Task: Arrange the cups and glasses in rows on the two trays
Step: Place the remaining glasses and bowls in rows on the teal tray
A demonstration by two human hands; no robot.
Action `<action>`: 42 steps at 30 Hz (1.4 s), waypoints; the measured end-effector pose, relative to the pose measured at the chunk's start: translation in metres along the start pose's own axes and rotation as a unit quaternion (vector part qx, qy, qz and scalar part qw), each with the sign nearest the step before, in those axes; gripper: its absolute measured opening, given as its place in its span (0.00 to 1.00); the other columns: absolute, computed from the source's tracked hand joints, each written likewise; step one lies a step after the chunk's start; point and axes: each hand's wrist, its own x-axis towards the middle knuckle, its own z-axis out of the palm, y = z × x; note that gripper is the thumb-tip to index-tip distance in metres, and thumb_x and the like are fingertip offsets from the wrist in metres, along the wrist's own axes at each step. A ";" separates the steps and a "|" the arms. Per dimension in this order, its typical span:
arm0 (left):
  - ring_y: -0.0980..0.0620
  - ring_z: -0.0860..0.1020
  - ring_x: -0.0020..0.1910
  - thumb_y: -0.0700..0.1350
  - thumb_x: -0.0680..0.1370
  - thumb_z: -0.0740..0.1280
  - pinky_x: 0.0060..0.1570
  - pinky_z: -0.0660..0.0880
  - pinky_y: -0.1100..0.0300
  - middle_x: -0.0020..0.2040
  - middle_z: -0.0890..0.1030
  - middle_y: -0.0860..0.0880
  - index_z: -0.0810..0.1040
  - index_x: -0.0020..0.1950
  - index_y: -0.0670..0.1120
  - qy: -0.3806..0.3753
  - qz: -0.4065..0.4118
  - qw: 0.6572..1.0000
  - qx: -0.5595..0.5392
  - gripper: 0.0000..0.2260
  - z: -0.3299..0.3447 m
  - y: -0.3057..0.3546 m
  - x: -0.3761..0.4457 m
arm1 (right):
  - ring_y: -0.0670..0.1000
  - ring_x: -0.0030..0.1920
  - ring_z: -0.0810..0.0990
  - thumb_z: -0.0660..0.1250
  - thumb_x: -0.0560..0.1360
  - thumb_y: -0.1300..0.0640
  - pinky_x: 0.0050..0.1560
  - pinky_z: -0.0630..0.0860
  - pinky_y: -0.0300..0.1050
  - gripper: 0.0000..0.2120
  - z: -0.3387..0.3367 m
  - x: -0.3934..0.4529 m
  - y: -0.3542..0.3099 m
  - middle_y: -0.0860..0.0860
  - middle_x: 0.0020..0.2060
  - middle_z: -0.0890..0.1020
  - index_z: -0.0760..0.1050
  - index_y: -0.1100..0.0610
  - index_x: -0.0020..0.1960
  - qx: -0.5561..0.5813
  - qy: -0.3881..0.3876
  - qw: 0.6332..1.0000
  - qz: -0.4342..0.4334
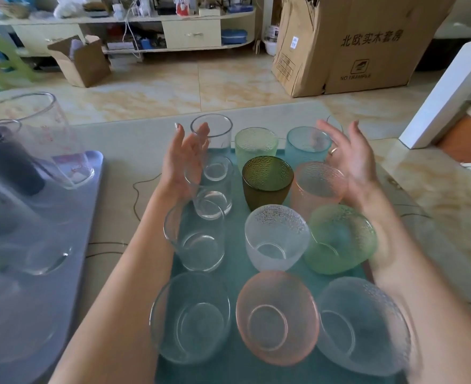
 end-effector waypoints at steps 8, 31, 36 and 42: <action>0.50 0.71 0.64 0.52 0.83 0.43 0.70 0.58 0.55 0.58 0.76 0.49 0.68 0.64 0.32 -0.011 0.011 1.000 0.007 0.27 -0.003 -0.005 0.005 | 0.57 0.62 0.75 0.47 0.81 0.45 0.50 0.78 0.49 0.24 0.018 0.006 0.008 0.56 0.62 0.75 0.70 0.57 0.66 0.009 -0.014 1.000 0.000; 0.53 0.80 0.31 0.59 0.80 0.41 0.35 0.78 0.63 0.32 0.83 0.49 0.85 0.34 0.42 -0.140 -0.170 0.971 0.093 0.38 0.001 0.010 0.054 | 0.56 0.56 0.80 0.52 0.72 0.34 0.51 0.80 0.48 0.36 0.024 0.066 -0.001 0.58 0.63 0.76 0.74 0.61 0.64 0.012 -0.250 0.947 0.202; 0.54 0.78 0.26 0.57 0.81 0.43 0.30 0.74 0.66 0.27 0.80 0.49 0.83 0.30 0.42 -0.143 -0.168 0.974 0.050 0.36 0.001 0.001 0.048 | 0.57 0.61 0.78 0.53 0.72 0.36 0.57 0.78 0.53 0.35 0.020 0.061 0.002 0.59 0.60 0.79 0.77 0.63 0.61 0.062 -0.292 0.931 0.211; 0.54 0.78 0.25 0.58 0.81 0.44 0.28 0.74 0.68 0.26 0.79 0.48 0.83 0.32 0.41 -0.116 -0.159 0.980 0.036 0.36 0.004 0.000 0.042 | 0.56 0.61 0.77 0.51 0.72 0.33 0.61 0.75 0.54 0.38 0.017 0.058 0.004 0.59 0.60 0.78 0.76 0.63 0.62 0.078 -0.308 0.923 0.216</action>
